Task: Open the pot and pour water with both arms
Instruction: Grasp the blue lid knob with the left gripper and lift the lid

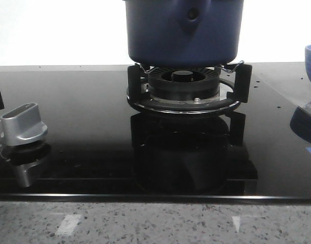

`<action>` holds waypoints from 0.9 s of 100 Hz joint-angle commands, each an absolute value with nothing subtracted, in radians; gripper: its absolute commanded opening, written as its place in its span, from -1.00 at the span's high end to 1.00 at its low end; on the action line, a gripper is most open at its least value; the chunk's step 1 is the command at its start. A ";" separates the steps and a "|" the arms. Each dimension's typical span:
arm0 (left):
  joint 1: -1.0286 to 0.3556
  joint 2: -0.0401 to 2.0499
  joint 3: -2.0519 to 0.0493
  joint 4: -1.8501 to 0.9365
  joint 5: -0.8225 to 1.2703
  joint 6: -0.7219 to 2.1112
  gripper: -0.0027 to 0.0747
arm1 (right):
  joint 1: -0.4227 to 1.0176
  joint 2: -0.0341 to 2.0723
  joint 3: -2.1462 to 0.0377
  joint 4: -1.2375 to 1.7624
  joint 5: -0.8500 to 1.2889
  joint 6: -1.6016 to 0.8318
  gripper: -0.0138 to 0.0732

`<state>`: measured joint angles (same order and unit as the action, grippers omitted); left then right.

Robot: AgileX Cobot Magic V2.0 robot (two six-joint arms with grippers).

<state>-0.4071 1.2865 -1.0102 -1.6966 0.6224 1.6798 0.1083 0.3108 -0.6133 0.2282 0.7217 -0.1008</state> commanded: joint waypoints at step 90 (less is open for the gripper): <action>-0.487 1.660 -1.387 -1.747 0.718 1.815 -0.43 | 0.110 0.329 -0.647 0.221 0.678 -0.109 -0.36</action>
